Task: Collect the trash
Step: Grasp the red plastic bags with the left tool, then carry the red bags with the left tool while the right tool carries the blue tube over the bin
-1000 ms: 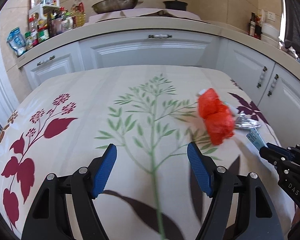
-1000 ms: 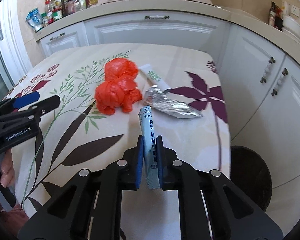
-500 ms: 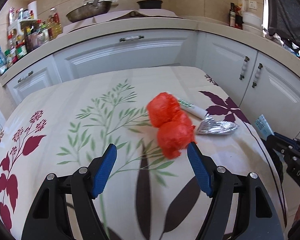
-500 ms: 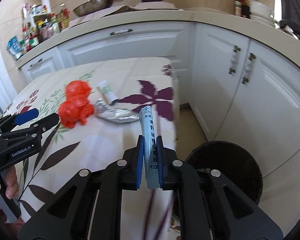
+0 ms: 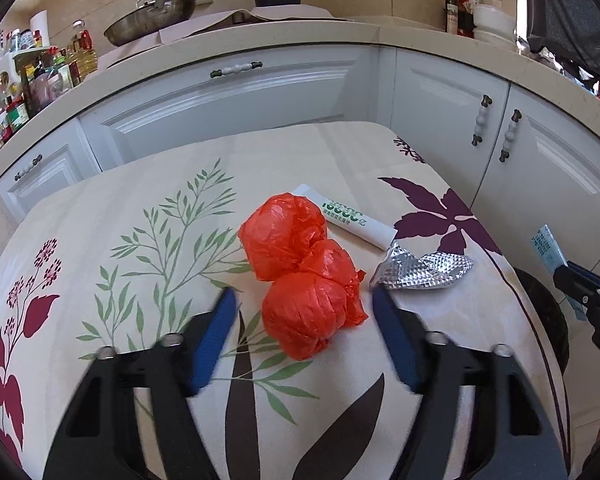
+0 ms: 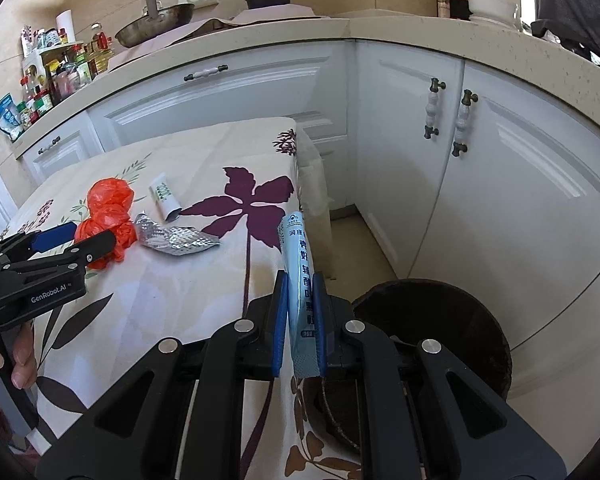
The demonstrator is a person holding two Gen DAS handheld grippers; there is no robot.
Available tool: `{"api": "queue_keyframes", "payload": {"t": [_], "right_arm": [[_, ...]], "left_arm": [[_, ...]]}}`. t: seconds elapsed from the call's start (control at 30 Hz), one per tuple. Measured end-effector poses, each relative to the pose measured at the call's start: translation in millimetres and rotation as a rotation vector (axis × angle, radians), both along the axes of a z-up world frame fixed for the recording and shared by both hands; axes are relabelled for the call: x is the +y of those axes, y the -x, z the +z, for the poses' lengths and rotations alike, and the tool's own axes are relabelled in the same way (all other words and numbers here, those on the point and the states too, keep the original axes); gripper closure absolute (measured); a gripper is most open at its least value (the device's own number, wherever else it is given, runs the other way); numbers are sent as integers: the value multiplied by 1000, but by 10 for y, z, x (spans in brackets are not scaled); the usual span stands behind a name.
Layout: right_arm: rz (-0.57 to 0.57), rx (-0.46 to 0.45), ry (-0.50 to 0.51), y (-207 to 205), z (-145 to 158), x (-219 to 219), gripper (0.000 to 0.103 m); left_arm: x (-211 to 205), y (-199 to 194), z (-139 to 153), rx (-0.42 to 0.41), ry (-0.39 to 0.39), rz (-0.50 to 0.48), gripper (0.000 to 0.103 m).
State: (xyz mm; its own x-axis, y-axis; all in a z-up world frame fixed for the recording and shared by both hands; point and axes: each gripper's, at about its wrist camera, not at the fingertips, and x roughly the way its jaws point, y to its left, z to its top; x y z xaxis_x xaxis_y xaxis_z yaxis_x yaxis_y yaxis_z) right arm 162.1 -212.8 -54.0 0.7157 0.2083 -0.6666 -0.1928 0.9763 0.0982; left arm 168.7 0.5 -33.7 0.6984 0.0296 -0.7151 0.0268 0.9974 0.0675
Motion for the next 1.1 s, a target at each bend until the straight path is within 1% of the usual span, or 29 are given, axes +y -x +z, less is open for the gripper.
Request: {"api": "queue_keyframes", "payload": {"t": [0.07, 0.17, 0.47, 0.67, 0.9, 1.1], "right_arm": [[-2, 1, -1, -10, -9, -2, 91], [-2, 1, -1, -17, -14, 2, 91], [-13, -20, -10, 20, 38, -31, 91], [-29, -35, -12, 105, 87, -73, 91], [-62, -61, -7, 248, 183, -196, 91], [-119, -78, 13, 391, 237, -389, 91]], "left_arm": [[-4, -29, -29, 23, 10, -11, 61], [0, -31, -26, 22, 15, -18, 64], [81, 79, 32, 1, 16, -7, 67], [114, 228, 158, -30, 24, 1, 67], [-61, 332, 288, -60, 39, -43, 67], [-342, 411, 336, -80, 49, -100, 67]]}}
